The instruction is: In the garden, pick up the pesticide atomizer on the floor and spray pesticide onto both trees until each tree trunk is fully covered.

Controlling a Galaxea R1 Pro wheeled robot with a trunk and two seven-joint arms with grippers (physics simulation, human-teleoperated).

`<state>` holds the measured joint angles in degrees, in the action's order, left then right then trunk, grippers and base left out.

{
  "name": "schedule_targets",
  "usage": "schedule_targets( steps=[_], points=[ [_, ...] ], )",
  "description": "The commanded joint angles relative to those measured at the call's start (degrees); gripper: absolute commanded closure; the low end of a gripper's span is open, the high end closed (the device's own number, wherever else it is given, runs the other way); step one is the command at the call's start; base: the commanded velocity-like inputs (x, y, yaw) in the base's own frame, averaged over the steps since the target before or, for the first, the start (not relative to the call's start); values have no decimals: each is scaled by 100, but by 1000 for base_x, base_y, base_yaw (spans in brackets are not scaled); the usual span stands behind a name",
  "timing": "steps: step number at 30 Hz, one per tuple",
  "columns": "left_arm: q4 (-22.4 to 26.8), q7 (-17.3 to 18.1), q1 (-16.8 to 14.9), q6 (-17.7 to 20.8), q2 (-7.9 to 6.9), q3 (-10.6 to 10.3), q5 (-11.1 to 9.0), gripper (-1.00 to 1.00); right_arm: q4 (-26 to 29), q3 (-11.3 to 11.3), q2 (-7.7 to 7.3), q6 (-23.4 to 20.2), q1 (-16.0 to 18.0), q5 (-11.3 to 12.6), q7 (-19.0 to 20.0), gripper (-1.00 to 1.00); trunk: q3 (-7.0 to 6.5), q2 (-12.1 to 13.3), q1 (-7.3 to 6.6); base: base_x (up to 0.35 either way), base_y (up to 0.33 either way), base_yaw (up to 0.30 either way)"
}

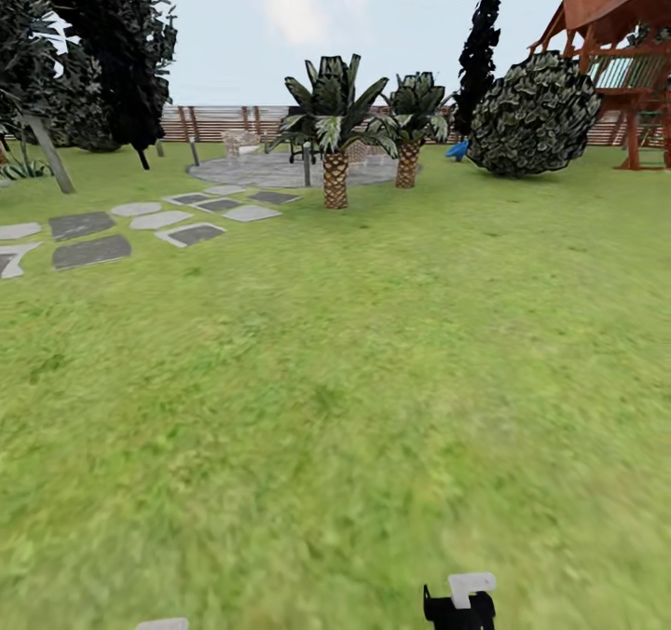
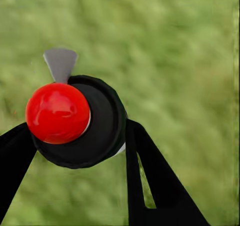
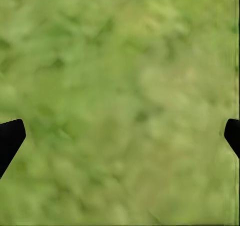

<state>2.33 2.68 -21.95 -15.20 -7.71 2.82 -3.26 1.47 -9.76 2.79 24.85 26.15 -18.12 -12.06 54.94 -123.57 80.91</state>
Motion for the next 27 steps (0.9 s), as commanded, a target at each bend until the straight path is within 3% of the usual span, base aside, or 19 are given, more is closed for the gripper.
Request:
schedule_targets(
  steps=[1, 27],
  points=[
    [-5, 30, -2, -18, -2, 25, -34, 100, -6, -44, 3, 12, 4, -60, -25, -100, 7, -2, 0, 102, -261, -299],
    [-5, 31, -2, -13, 19, 19, -37, 100, -6, -44, 3, 12, 4, -60, -25, -100, 63, -2, 0, 142, -240, -299]
  ],
)
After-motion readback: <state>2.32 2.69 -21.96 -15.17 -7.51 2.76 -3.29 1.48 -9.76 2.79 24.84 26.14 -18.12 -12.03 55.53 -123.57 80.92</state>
